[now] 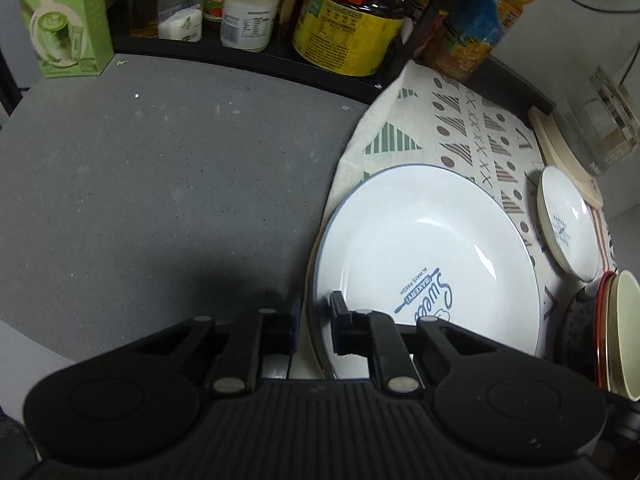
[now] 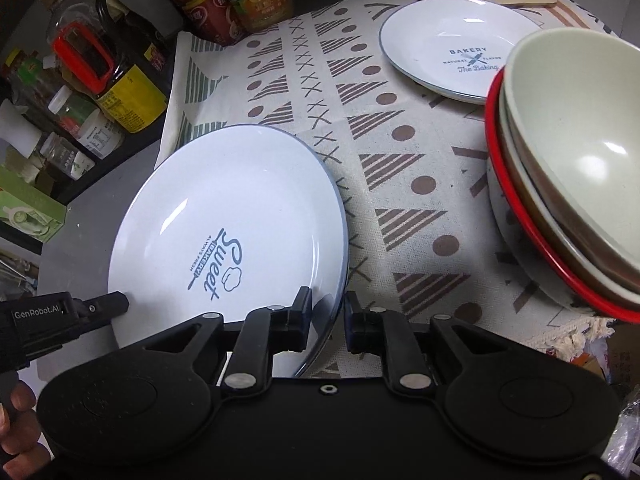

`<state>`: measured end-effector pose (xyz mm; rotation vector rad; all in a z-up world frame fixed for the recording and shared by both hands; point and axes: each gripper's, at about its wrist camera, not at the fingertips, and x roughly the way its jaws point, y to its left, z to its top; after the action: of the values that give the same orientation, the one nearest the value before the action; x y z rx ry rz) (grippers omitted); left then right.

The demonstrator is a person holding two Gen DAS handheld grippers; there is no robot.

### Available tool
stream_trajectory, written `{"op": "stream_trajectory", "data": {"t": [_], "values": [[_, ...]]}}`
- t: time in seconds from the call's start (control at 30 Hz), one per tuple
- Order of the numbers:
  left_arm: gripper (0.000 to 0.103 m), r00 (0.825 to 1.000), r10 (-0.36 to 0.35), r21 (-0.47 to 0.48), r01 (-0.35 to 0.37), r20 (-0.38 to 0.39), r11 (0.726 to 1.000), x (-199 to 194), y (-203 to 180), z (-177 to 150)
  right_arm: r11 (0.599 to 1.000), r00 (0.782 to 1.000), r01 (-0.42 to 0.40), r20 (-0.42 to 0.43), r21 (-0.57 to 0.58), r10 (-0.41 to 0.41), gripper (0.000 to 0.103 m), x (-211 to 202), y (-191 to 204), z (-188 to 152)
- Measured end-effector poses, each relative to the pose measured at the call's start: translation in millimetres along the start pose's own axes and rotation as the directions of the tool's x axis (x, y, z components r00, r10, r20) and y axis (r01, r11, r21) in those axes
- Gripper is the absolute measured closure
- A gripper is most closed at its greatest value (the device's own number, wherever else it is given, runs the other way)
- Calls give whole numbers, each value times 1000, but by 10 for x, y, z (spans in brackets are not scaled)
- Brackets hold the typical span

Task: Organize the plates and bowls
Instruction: 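Lower the 'Sweet' plate onto the larger plate and open both grippers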

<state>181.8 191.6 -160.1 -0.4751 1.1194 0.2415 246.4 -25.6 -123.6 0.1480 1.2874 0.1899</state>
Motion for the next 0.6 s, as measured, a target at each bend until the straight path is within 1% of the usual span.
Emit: {"op": "stream_trajectory", "data": {"t": [0.03, 0.1, 0.13, 0.2, 0.23, 0.27, 0.3, 0.33, 0.37, 0.4, 0.43, 0.47, 0.5, 0.57, 0.6], "values": [[89, 1000, 6, 7, -6, -9, 1000, 5, -15, 13, 1000, 1000, -1, -5, 2, 1, 86, -4, -4, 11], [89, 999, 15, 11, -15, -30, 1000, -1, -35, 45, 1000, 1000, -9, 2, -4, 9, 82, -48, -10, 36], [86, 999, 16, 17, -15, -31, 1000, -21, -51, 58, 1000, 1000, -16, 12, -13, 16, 81, -95, -5, 54], [84, 1000, 9, 37, -8, -28, 999, -72, -112, 91, 999, 999, -18, 30, -32, 19, 79, -187, 10, 97], [78, 1000, 5, 47, -4, -25, 999, -103, -148, 115, 999, 999, -25, 44, -38, 27, 75, -236, 9, 116], [68, 1000, 3, 54, -2, -19, 999, -133, -184, 137, 999, 998, -33, 56, -42, 35, 72, -286, 12, 141], [63, 1000, 4, 63, -3, -10, 998, -165, -220, 157, 998, 997, -37, 66, -45, 40, 71, -325, 13, 172], [53, 1000, 6, 73, -6, 7, 997, -205, -264, 180, 998, 996, -40, 79, -46, 44, 67, -368, 14, 202], [43, 1000, 7, 82, -9, 26, 997, -241, -310, 194, 998, 995, -43, 89, -44, 47, 59, -399, 11, 230], [37, 999, 7, 92, -11, 43, 996, -267, -355, 208, 998, 994, -46, 99, -43, 50, 56, -424, 6, 258], [27, 998, 6, 102, -12, 57, 995, -293, -401, 228, 998, 993, -48, 109, -42, 53, 52, -450, -2, 285], [22, 998, 0, 109, -7, 68, 994, -301, -433, 251, 998, 992, -49, 118, -40, 53, 49, -471, -15, 315], [21, 997, -10, 116, 1, 76, 993, -313, -467, 270, 998, 991, -50, 125, -37, 54, 46, -490, -26, 342], [21, 997, -19, 122, 9, 78, 993, -325, -538, 321, 998, 988, -57, 143, -29, 61, 30, -544, -45, 391], [20, 997, -24, 124, 15, 76, 992, -326, -573, 345, 998, 986, -58, 156, -31, 62, 25, -577, -49, 408]]}}
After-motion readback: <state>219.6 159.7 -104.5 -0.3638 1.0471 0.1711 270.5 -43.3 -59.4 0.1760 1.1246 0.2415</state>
